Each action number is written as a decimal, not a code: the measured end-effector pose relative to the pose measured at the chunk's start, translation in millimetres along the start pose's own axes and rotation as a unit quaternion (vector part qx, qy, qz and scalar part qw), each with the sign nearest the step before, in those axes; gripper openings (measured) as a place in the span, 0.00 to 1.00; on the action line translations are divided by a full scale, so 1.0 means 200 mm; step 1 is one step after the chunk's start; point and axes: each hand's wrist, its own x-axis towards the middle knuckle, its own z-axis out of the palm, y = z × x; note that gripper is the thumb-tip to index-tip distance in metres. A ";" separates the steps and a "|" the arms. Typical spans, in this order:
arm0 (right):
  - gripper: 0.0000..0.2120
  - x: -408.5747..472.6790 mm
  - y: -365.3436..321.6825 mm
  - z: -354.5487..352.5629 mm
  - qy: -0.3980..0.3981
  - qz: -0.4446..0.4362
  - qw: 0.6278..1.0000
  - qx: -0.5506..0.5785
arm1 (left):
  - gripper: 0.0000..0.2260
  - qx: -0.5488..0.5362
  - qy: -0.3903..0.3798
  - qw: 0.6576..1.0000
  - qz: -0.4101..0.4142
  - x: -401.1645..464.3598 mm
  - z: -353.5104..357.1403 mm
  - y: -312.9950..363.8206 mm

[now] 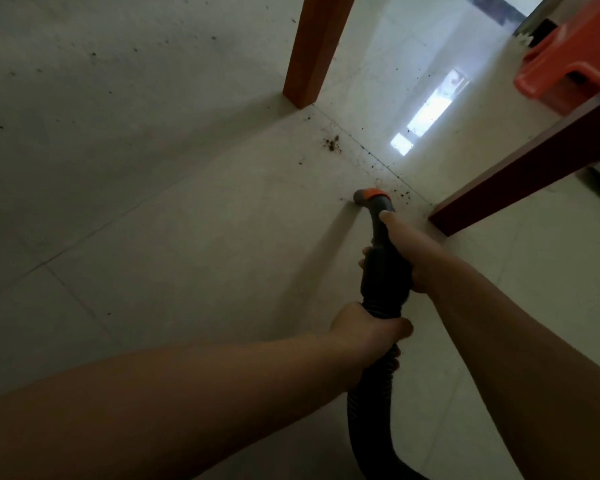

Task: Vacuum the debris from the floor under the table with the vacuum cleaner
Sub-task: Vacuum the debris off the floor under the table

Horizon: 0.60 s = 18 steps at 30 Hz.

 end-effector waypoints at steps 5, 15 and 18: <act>0.27 -0.07 -0.07 0.22 -0.071 -0.017 0.995 -0.064 | 0.04 -0.069 0.035 0.997 0.024 -0.07 -0.12 -0.03; 0.27 0.13 -0.21 0.46 -0.037 -0.115 0.981 -0.151 | 0.05 -0.092 0.027 0.995 0.024 0.00 -0.35 0.12; 0.24 0.18 -0.14 0.31 0.017 -0.090 0.990 -0.104 | 0.06 -0.048 -0.002 0.999 0.002 0.03 -0.27 0.11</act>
